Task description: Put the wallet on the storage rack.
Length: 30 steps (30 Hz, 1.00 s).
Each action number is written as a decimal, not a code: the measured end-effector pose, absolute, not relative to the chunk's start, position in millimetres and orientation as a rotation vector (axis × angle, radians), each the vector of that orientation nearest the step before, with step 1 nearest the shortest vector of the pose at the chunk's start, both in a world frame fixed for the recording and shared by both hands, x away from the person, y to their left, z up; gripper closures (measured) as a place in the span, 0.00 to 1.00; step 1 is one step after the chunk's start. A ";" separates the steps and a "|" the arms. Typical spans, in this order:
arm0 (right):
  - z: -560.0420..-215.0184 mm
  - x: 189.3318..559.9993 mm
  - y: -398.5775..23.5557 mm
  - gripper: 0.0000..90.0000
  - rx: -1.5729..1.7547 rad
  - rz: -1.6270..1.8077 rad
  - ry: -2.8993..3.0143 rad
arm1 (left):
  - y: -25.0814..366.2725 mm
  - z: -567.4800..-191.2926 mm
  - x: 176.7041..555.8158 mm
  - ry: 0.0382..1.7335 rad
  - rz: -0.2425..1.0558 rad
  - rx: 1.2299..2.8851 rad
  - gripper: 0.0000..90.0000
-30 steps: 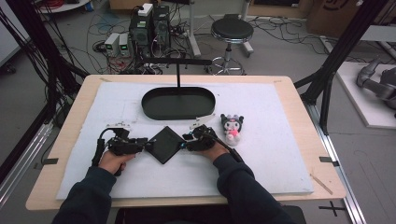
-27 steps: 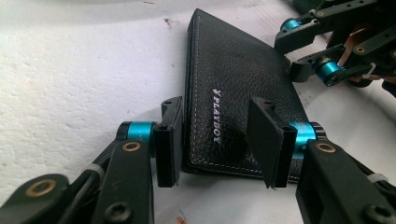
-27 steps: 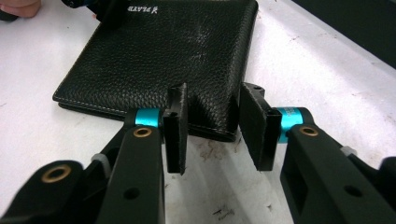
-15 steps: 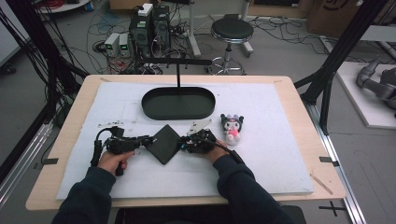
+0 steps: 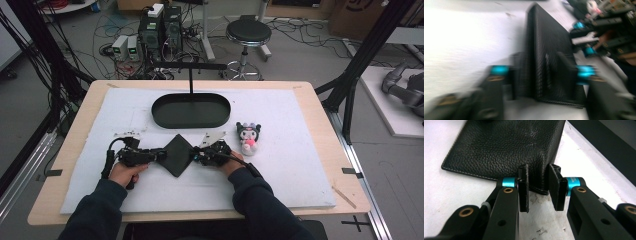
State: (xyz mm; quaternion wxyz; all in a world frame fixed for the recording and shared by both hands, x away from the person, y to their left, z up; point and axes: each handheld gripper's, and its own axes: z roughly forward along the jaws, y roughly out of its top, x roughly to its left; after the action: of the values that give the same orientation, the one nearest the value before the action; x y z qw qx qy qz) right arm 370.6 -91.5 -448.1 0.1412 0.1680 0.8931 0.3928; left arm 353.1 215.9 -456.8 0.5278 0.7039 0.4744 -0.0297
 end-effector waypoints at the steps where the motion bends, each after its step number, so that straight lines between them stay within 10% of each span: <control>1: -448.0 371.2 -91.7 0.80 0.485 1.136 2.578 | 217.1 -454.9 352.6 1.119 -0.081 1.663 0.80; 5: -446.7 371.1 -93.1 0.76 0.515 1.137 2.587 | 215.7 -446.7 349.9 1.067 -0.097 1.593 0.88; 10: -434.3 373.5 -108.4 0.44 0.662 1.207 2.532 | 212.6 -423.0 345.2 0.984 0.094 1.609 0.90; 19: -398.0 371.9 -163.3 0.43 0.751 1.249 2.354 | 212.4 -401.8 337.7 0.919 0.473 1.758 0.90; 30: -384.9 360.8 -226.2 0.42 0.885 1.230 2.218 | 196.2 -412.9 341.5 0.933 0.353 1.777 0.60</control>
State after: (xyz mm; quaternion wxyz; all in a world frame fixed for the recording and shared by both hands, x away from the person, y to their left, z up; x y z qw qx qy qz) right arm 360.8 -226.2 -384.9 0.2258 0.3208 0.8045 0.4460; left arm 341.5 196.2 -412.9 0.5244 0.7425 0.3899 0.1474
